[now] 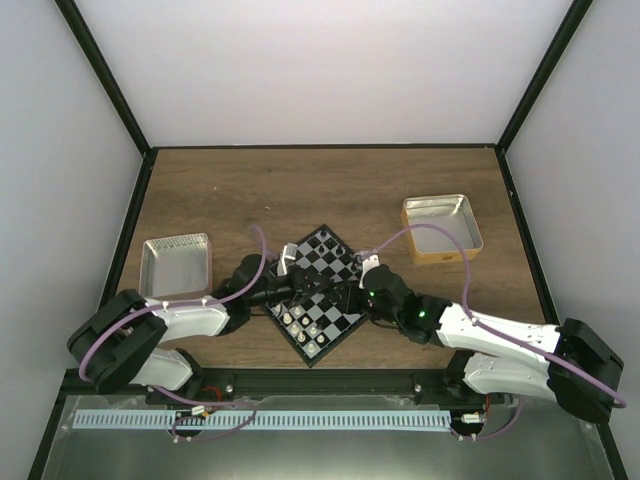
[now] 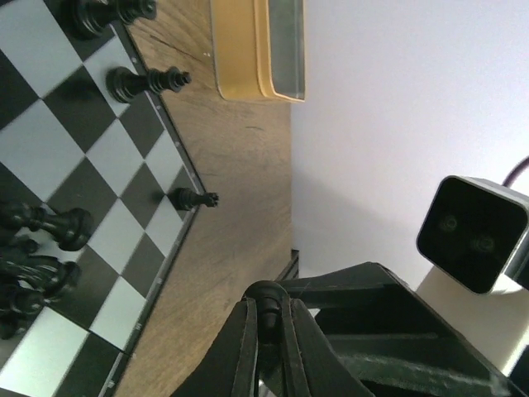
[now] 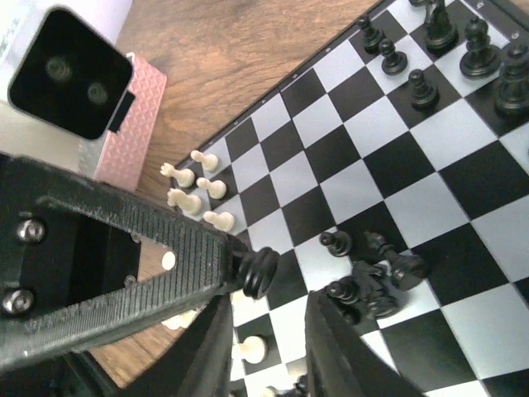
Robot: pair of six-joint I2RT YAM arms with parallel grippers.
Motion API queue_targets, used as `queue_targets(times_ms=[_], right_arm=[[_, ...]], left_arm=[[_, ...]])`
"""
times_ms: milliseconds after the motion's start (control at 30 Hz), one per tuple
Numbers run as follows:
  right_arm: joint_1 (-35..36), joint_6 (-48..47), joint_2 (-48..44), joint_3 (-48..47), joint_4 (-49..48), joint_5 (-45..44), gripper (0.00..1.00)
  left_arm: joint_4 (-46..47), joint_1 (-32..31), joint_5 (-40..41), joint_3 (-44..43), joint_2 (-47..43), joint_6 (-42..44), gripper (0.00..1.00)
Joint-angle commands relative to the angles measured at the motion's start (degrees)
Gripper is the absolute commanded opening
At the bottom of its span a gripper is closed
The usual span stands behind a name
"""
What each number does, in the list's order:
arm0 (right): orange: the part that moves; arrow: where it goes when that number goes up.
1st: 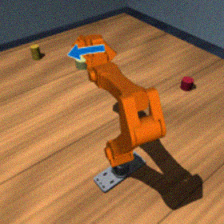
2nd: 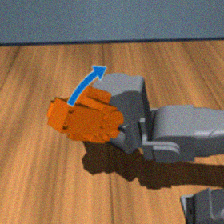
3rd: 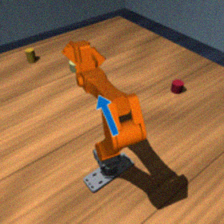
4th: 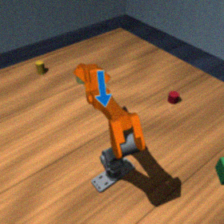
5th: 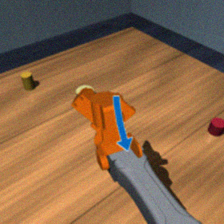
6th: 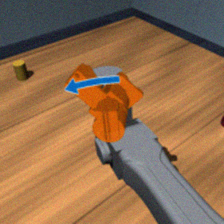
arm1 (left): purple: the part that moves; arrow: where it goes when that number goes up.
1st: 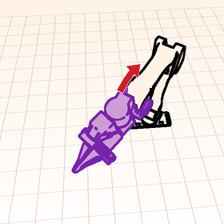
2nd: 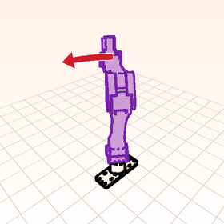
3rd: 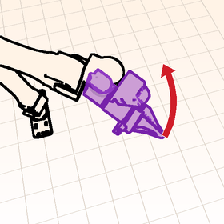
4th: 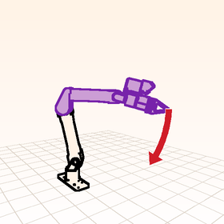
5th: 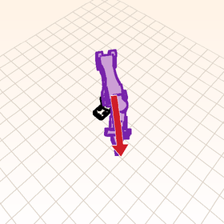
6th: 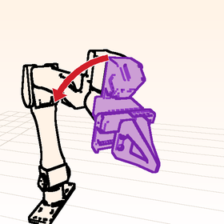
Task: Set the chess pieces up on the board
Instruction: Place the chess piece on the chessboard.
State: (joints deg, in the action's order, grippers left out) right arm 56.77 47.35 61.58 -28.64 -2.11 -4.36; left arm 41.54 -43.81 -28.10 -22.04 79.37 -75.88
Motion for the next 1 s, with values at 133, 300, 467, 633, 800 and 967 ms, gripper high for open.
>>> queue_targets(times_ms=[133, 300, 467, 633, 800, 967], right_arm=[[0.3, 4.8, -1.8, -0.5, 9.5, -9.5, 0.52], [0.3, 10.2, -2.9, -3.4, 20.1, -18.4, 0.54], [0.3, 16.2, -6.4, -4.9, 30.1, -27.1, 0.57], [0.3, 19.8, -11.9, -4.2, 36.2, -32.9, 0.60], [0.2, 19.1, -17.0, -1.9, 36.7, -34.4, 0.62], [0.2, 18.9, -18.4, -0.7, 36.5, -34.2, 0.63]], left_arm=[[-26.8, -0.4, 12.4, -9.5, -1.7, 21.0, 0.04], [-44.7, -2.4, 24.1, -21.5, 2.5, 33.6, 0.04], [-56.7, -5.7, 31.0, -34.6, 13.1, 42.2, 0.04], [-64.4, -8.1, 37.6, -43.2, 20.6, 44.5, 0.04], [-65.6, -8.5, 38.5, -45.3, 24.1, 44.3, 0.04], [-64.9, -8.5, 38.4, -46.4, 26.9, 45.0, 0.04]])
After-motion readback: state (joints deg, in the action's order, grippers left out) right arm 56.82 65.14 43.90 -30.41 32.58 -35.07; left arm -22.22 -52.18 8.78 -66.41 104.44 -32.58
